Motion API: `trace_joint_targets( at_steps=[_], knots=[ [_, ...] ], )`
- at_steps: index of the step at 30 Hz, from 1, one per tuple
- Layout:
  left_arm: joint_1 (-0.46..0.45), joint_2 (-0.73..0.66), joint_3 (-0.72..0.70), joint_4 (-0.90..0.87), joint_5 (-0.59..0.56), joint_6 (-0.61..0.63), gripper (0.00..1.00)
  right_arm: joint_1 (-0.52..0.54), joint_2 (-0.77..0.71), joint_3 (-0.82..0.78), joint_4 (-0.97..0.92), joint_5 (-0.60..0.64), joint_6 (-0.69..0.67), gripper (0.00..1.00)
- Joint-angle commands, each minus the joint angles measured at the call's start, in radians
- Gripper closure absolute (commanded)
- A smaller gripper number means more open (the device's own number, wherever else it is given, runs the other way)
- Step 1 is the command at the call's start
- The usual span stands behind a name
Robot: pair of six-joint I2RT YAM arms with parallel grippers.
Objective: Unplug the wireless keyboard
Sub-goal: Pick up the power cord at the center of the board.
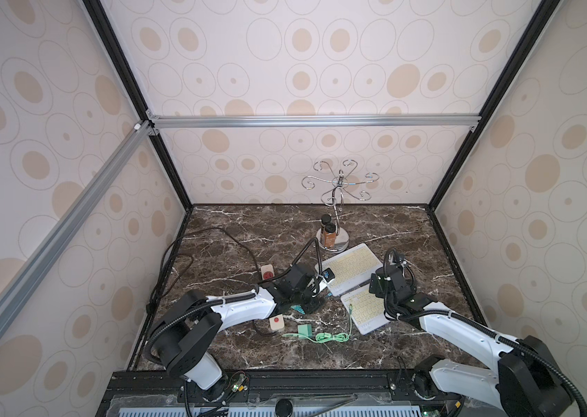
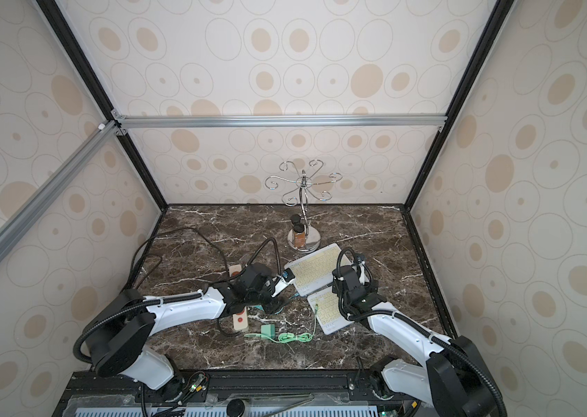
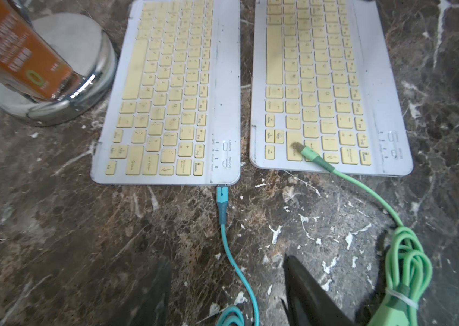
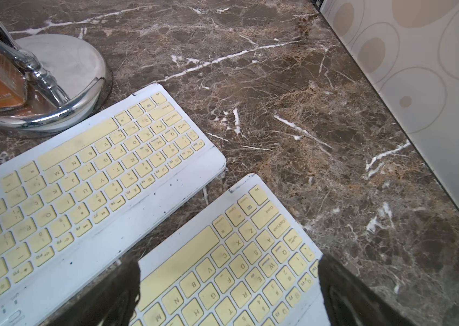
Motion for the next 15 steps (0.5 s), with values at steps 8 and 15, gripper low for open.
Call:
trace_joint_targets(
  at_steps=[8, 15],
  knots=[
    [-0.007, 0.083, 0.119, -0.136, 0.011, 0.058, 0.36, -0.001, -0.022, 0.006, -0.01, -0.014, -0.011, 0.01],
    [-0.008, 0.189, 0.181, -0.258, -0.146, -0.025, 0.46, -0.003, -0.024, 0.003, -0.002, -0.025, -0.016, 0.01]
  ],
)
